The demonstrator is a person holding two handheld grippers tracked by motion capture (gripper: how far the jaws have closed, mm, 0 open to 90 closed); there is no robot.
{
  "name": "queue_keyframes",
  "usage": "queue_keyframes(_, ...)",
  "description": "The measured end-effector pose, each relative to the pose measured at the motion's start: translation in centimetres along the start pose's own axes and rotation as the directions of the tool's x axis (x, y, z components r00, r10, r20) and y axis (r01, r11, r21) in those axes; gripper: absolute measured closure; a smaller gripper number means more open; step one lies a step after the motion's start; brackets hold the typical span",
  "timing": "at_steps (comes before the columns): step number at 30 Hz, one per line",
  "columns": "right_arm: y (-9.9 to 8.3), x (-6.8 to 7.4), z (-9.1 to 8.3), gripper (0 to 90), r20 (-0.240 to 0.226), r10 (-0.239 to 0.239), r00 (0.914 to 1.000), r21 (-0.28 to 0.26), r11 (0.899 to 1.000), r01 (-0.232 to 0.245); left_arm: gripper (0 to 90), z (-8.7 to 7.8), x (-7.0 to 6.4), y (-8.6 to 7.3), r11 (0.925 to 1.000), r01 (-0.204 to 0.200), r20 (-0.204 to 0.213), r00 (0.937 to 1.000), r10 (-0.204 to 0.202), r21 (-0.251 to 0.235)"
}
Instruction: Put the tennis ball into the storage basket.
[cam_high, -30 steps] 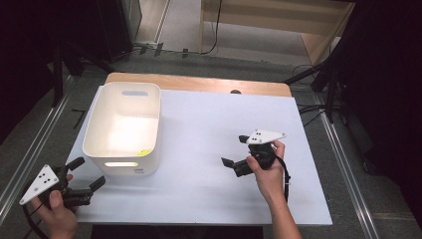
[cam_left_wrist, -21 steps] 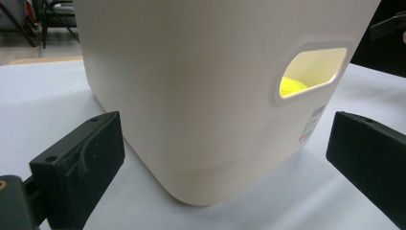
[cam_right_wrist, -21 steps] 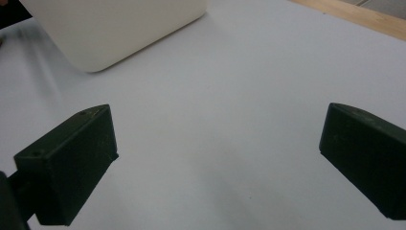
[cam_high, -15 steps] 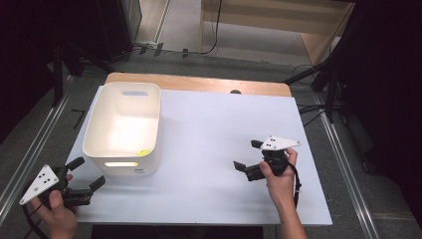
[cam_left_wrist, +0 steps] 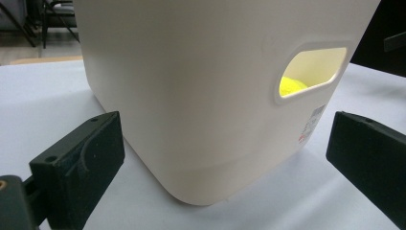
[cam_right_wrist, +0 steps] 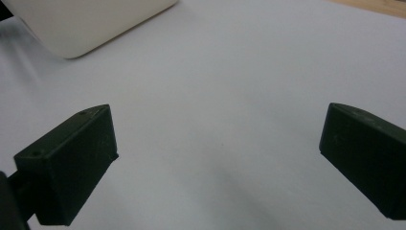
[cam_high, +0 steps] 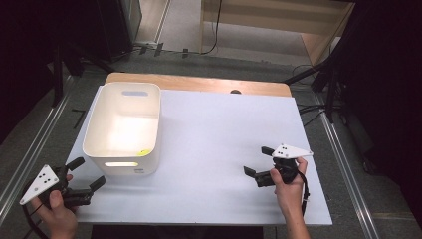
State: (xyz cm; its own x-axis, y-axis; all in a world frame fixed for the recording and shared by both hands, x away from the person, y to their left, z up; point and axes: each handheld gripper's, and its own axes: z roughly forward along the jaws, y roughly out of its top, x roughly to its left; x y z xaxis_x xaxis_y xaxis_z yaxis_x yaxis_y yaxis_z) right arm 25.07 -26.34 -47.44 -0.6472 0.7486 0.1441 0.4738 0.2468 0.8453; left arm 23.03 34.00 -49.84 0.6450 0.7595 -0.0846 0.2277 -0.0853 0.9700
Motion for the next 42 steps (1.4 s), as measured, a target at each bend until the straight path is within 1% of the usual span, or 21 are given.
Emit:
queue_keyframes(12, -2.3, -1.1, -2.3, 0.0, 0.045, 0.050, 0.9977, -0.028, 0.998, -0.049, 0.0, 0.0, 0.0, 0.0, 1.0000, 0.000, 0.000, 1.0000, 0.000, 0.000)
queue_keyframes(18, -3.3, -1.6, -3.1, 0.0, 0.066, 0.065, 0.9957, -0.038, 0.997, -0.063, 0.0, 0.0, 0.0, 0.0, 1.0000, 0.000, -0.001, 1.0000, 0.000, 0.000)
queue_keyframes(22, -4.0, -1.9, -3.6, 0.0, 0.075, 0.086, 0.9934, -0.041, 0.996, -0.083, 0.0, 0.0, 0.0, 0.0, 1.0000, 0.000, -0.001, 1.0000, 0.000, 0.000)
queue_keyframes(23, -4.1, -2.0, -3.7, 0.0, 0.076, 0.084, 0.9936, -0.041, 0.996, -0.081, 0.0, 0.0, 0.0, 0.0, 1.0000, 0.001, -0.001, 1.0000, -0.001, 0.000)
queue_keyframes(28, -4.9, -2.3, -4.2, 0.0, 0.090, 0.108, 0.9900, -0.050, 0.993, -0.104, 0.0, 0.0, 0.0, 0.0, 1.0000, 0.001, -0.002, 1.0000, -0.001, 0.000)
queue_keyframes(29, -5.0, -2.4, -4.3, 0.0, 0.093, 0.106, 0.9900, -0.053, 0.993, -0.101, 0.0, 0.0, 0.0, 0.0, 1.0000, 0.001, -0.002, 1.0000, -0.001, 0.000)
queue_keyframes(32, -5.4, -2.6, -4.7, 0.0, 0.102, 0.125, 0.9869, -0.062, 0.991, -0.119, 0.0, 0.0, 0.0, 0.0, 1.0000, 0.001, -0.002, 1.0000, -0.001, 0.000)
queue_keyframes(34, -5.7, -2.7, -5.0, 0.0, 0.106, 0.124, 0.9865, -0.073, 0.990, -0.117, 0.0, 0.0, 0.0, 0.0, 1.0000, 0.000, -0.002, 1.0000, 0.000, 0.000)
queue_keyframes(37, -6.1, -2.9, -5.5, 0.0, 0.111, 0.146, 0.9830, -0.076, 0.988, -0.138, 0.0, 0.0, 0.0, 0.0, 1.0000, 0.001, -0.002, 1.0000, -0.001, 0.000)
queue_keyframes(38, -6.2, -3.0, -5.6, 0.0, 0.117, 0.144, 0.9827, -0.079, 0.988, -0.135, 0.0, 0.0, 0.0, 0.0, 1.0000, 0.000, -0.002, 1.0000, 0.000, 0.000)
queue_keyframes(39, -6.4, -3.0, -5.8, 0.0, 0.120, 0.152, 0.9810, -0.082, 0.986, -0.143, 0.0, 0.0, 0.0, 0.0, 1.0000, -0.001, -0.002, 1.0000, 0.001, 0.000)
queue_keyframes(40, -6.6, -3.2, -5.9, 0.0, 0.121, 0.148, 0.9815, -0.090, 0.986, -0.138, 0.0, 0.0, 0.0, 0.0, 1.0000, 0.000, -0.001, 1.0000, 0.000, 0.000)
queue_keyframes(42, -6.9, -3.2, -6.3, 0.0, 0.130, 0.165, 0.9777, -0.100, 0.983, -0.153, 0.0, 0.0, 0.0, 0.0, 1.0000, 0.002, -0.002, 1.0000, -0.002, -0.001)
